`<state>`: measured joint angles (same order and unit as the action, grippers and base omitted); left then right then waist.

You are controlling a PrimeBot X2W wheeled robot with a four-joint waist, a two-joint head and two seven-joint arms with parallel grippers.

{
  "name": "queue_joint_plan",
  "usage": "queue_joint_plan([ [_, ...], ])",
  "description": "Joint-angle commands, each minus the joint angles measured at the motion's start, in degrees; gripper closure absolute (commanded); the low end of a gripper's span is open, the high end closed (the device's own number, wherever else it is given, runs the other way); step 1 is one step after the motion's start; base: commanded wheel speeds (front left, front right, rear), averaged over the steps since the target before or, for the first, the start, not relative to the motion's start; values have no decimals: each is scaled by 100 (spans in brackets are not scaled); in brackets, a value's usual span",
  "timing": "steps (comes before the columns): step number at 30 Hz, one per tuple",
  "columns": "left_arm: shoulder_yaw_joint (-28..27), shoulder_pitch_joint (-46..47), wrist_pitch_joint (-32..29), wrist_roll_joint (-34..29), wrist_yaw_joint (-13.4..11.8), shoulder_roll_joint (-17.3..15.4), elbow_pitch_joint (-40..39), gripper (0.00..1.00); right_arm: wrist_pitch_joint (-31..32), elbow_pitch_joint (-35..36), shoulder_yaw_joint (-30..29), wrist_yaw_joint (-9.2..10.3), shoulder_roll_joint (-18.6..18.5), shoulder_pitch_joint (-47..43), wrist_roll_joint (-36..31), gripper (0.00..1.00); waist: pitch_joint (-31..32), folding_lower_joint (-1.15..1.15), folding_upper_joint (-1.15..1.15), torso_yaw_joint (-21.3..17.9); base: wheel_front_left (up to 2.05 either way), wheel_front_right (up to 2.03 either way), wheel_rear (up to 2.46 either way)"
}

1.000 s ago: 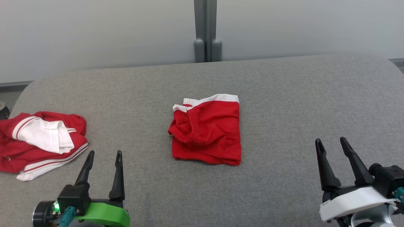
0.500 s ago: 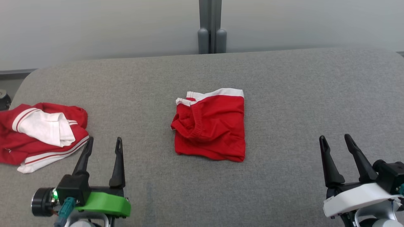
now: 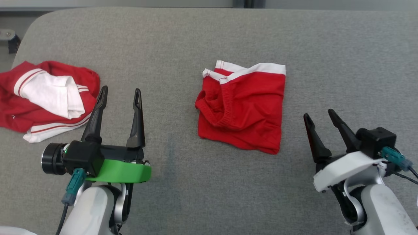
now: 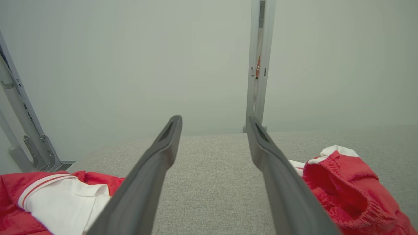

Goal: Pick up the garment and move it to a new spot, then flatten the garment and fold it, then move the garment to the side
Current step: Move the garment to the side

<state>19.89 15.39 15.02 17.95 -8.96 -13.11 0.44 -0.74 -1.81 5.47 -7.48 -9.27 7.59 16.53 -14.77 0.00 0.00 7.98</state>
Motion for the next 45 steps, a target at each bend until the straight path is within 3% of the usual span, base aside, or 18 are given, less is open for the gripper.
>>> queue_joint_plan([
  [1,-59,115,15,-46,56,56,6,0,-13,-197,100,-3,3,189,19,0,-564,0,0,475,0,0,0],
  [10,-313,212,17,-319,316,355,109,0,-205,-1412,545,-3,109,858,266,0,-710,0,0,575,0,0,0],
  [11,-352,208,17,-343,353,378,122,0,-241,-1516,576,-3,115,900,285,8,-704,0,0,565,0,0,0],
  [12,-388,206,17,-367,383,405,136,0,-265,-1609,608,-2,105,927,309,51,-695,0,0,551,0,0,0],
  [13,-412,203,17,-394,410,418,142,0,-290,-1669,636,-2,103,922,343,78,-682,0,0,534,0,0,0],
  [14,-448,193,18,-440,432,421,146,0,-351,-1721,679,-2,94,930,357,100,-665,0,0,497,0,0,0],
  [21,-586,100,15,-677,559,408,90,0,-720,-1740,960,3,-126,1056,539,100,-620,0,0,-7,0,0,0],
  [29,-455,323,10,-914,722,346,-68,0,-1039,-1829,1269,3,-648,1316,920,100,-844,0,0,-1037,0,0,0],
  [37,-33,886,-147,-1123,945,404,-306,0,-1245,-2378,1268,2,-1706,2128,1287,100,-1509,0,0,-1617,0,0,0],
  [45,331,1546,-343,-1379,1161,400,-533,0,-1374,-3308,1116,2,-2846,3293,1475,100,-2290,0,0,-1629,0,0,0],
])
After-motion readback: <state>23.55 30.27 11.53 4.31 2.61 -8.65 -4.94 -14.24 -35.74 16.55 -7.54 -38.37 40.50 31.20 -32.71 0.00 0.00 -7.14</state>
